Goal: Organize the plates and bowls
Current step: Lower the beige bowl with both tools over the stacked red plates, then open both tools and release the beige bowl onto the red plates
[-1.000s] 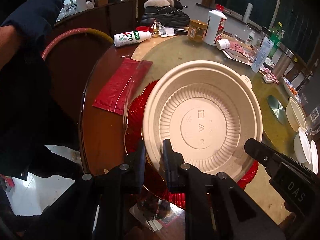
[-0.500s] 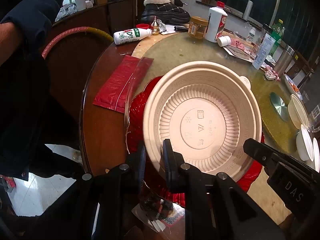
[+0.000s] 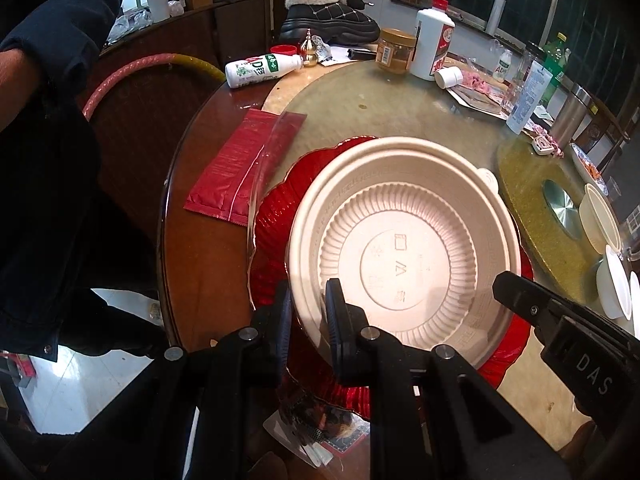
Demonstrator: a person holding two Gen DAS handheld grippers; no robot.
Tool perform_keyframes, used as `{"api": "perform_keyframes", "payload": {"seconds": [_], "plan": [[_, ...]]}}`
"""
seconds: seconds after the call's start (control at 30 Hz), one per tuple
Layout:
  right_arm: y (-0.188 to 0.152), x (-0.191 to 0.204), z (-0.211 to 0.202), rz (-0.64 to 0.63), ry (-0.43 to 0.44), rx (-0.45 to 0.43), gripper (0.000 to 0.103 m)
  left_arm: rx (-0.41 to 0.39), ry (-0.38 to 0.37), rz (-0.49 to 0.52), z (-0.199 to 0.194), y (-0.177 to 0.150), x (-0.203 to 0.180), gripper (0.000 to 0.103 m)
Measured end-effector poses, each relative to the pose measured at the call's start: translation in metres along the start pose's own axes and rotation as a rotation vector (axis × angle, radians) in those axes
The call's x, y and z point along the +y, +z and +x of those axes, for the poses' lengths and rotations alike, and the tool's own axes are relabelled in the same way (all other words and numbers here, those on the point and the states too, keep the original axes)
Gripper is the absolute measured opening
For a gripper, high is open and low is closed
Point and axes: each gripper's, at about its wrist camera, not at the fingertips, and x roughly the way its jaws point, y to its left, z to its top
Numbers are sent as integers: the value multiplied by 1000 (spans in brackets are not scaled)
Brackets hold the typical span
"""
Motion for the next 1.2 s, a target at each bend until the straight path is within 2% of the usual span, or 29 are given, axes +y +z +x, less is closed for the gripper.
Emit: {"api": "perform_keyframes", "payload": {"seconds": [0.23, 0.3, 0.37, 0.43, 0.5, 0.63, 0.73, 0.8, 0.93, 1.0, 1.03, 1.2], "plan": [[1, 0, -6, -1, 0, -31, 19, -43, 20, -17, -9, 4, 5, 17], [1, -2, -7, 8, 10, -37, 24, -59, 24, -15, -12, 4, 7, 20], [0, -2, -9, 11, 16, -42, 29, -78, 35, -10, -17, 4, 7, 36], [-1, -2, -11, 13, 19, -52, 30, -99, 38, -18, -22, 4, 8, 43], [-1, -3, -13, 14, 25, -55, 34, -131, 53, -23, -30, 6, 9, 43], [-2, -5, -23, 19, 52, -81, 48, -203, 58, -28, -47, 7, 7, 43], [-1, -9, -33, 25, 60, -115, 60, -256, 45, -26, -60, 9, 0, 54], [-1, -13, -38, 32, 70, -130, 61, -277, 34, -19, -66, 9, -5, 54], [1, -25, -48, 57, 85, -144, 64, -275, 8, 9, -67, 13, -21, 54], [1, -33, -53, 76, 95, -149, 71, -268, -8, 27, -68, 14, -30, 54], [1, -36, -53, 83, 100, -149, 78, -267, -16, 38, -67, 14, -35, 54], [0, -62, -59, 145, 107, -159, 88, -245, -50, 50, -66, 15, -50, 65]]}}
